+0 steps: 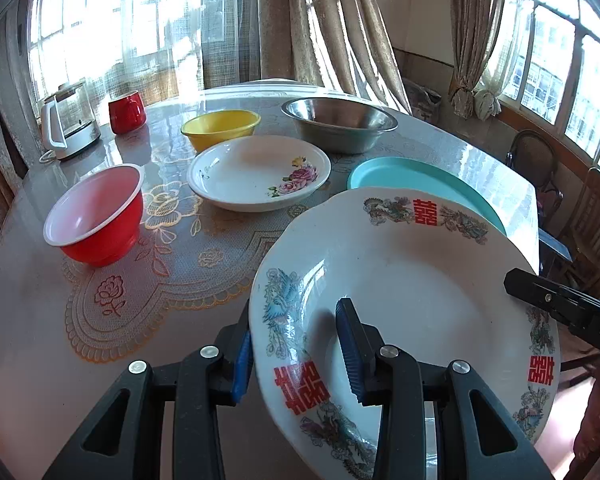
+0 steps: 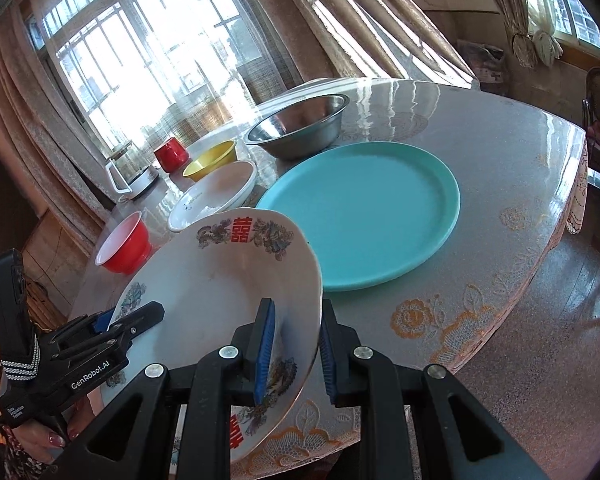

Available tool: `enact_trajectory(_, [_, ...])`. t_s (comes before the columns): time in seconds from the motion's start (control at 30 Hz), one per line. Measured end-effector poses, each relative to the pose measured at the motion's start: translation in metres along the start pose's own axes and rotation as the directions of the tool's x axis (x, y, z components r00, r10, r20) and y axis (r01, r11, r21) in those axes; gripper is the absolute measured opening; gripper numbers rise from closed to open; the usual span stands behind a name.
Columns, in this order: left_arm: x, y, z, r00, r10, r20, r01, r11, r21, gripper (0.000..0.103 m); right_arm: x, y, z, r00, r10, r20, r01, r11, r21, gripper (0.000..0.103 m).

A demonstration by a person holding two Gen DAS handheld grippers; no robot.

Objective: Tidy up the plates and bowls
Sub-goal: 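Carry the white double-happiness plate with the left tool onto the teal plate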

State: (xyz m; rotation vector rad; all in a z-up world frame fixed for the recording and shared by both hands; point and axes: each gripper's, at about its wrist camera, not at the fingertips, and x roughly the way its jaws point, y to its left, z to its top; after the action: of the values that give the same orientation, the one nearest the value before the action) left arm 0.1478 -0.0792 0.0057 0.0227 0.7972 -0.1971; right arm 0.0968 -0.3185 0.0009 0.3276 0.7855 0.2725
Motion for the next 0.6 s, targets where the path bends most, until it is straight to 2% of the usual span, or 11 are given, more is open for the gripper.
enact_trajectory(0.3, [0.024, -0.026, 0.039, 0.999, -0.043, 0.026, 0.043, 0.999, 0.018, 0.039, -0.002, -0.023, 0.023, 0.998, -0.046, 0.047, 0.044, 0.998, 0.037, 0.021])
enact_trajectory(0.43, [0.041, -0.037, 0.055, 0.997, -0.073, 0.015, 0.073, 0.997, 0.018, 0.039, 0.002, -0.036, 0.036, 0.995, -0.079, 0.064, 0.075, 0.995, 0.061, 0.021])
enact_trajectory(0.6, [0.064, -0.053, 0.075, 0.997, -0.078, -0.009, 0.078, 0.997, 0.029, 0.039, 0.008, -0.052, 0.051, 0.99, -0.116, 0.082, 0.108, 0.99, 0.09, 0.021])
